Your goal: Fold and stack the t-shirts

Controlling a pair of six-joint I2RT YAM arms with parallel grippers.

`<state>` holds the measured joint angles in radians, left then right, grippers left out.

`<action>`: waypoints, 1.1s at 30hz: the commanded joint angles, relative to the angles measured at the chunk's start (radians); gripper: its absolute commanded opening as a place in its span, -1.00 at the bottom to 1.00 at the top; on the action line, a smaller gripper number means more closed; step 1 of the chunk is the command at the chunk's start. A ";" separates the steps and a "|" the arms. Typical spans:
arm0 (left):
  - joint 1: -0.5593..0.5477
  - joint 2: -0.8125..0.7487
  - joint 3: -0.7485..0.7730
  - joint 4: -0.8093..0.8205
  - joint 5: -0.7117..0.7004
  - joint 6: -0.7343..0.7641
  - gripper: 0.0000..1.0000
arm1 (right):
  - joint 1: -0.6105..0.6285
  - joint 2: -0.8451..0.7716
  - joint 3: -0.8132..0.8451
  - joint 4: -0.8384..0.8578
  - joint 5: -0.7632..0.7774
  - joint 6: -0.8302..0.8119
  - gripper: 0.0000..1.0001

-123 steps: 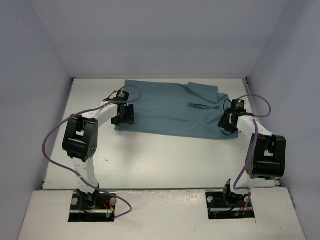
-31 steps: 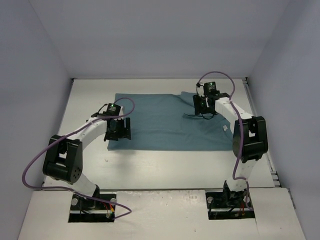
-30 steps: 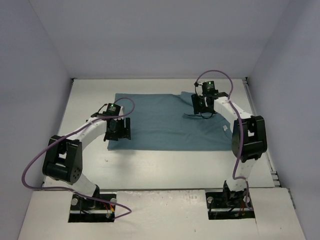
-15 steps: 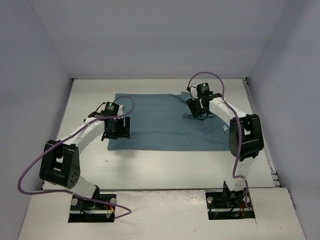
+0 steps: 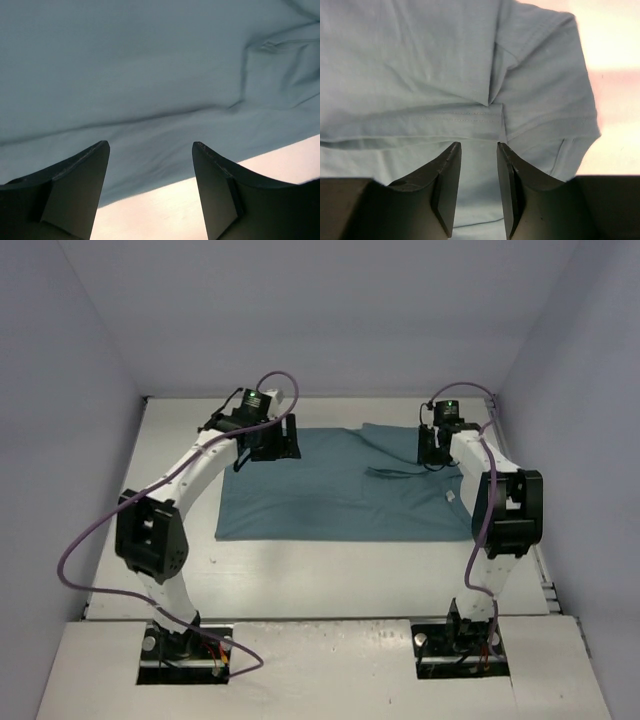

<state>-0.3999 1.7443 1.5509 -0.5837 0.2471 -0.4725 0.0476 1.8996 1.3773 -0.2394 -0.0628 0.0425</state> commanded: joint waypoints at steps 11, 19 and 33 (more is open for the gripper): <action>-0.223 0.562 0.560 0.208 0.014 -0.698 0.29 | 0.001 -0.034 0.071 0.012 -0.010 0.322 -0.32; -0.271 0.721 0.700 0.281 0.033 -0.873 0.27 | -0.006 -0.019 0.063 0.012 -0.015 0.299 -0.32; -0.273 0.629 0.584 0.311 -0.020 -0.788 0.20 | -0.031 -0.028 0.032 0.015 -0.016 0.260 -0.31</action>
<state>-0.6731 2.5010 2.0957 -0.2283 0.2907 -1.3876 0.0253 1.8904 1.4063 -0.2401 -0.0799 0.3256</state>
